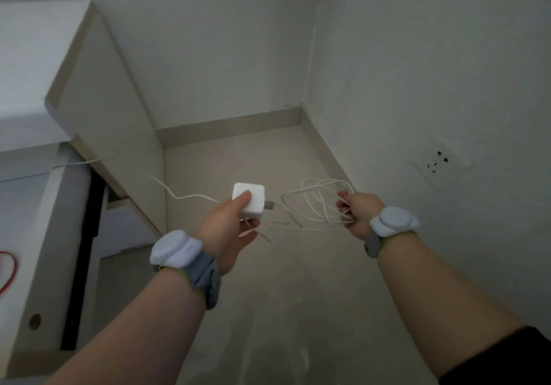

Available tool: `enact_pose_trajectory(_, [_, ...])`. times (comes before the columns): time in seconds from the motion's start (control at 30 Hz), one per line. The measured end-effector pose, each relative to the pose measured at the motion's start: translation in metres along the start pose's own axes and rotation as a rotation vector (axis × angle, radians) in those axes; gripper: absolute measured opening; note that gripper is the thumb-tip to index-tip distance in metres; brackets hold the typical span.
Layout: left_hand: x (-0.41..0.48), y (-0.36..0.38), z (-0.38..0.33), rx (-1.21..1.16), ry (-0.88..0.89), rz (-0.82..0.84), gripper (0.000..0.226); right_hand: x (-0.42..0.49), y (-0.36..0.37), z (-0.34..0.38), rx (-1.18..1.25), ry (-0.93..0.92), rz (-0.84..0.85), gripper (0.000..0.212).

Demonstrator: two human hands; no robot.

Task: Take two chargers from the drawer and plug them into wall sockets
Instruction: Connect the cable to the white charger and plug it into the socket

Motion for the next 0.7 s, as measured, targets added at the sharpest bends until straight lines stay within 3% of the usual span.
enact_pose_trajectory(0.1, [0.001,0.009,0.019,-0.058,-0.123,0.066,0.016,0.003,0.007,-0.017,0.113,0.094,0.009,0.027])
enact_pose_trajectory(0.23, [-0.001,0.031,0.025,-0.120,-0.181,0.166,0.022,0.001,0.013,-0.033,-0.048,0.028,-0.033,0.029])
enact_pose_trajectory(0.43, [0.010,0.013,0.020,-0.152,-0.158,0.011,0.043,-0.008,0.030,-0.042,-0.148,-0.003,0.070,0.005])
enact_pose_trajectory(0.47, [0.009,0.011,0.019,-0.157,-0.153,0.002,0.044,-0.010,0.035,-0.045,-0.243,-0.011,0.108,0.016])
enact_pose_trajectory(0.53, [0.008,0.007,0.016,-0.179,-0.141,0.008,0.044,-0.014,0.045,-0.042,-0.521,-0.102,0.173,0.048])
enact_pose_trajectory(0.63, [0.007,0.003,0.008,-0.211,-0.117,0.030,0.046,-0.035,0.071,-0.020,-0.813,-0.393,0.265,0.051])
enact_pose_trajectory(0.7, [0.005,0.000,0.005,-0.232,-0.109,0.034,0.046,-0.068,0.098,-0.015,-0.821,-0.494,0.465,0.051])
Point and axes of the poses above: each hand's wrist, its own x-axis towards the middle knuckle, its own y-axis out of the palm, z = x × y, the point moved 10 cm from there along x, towards the middle knuckle, and after that the axes turned 11 degrees about -z, right-handed, at the moved point
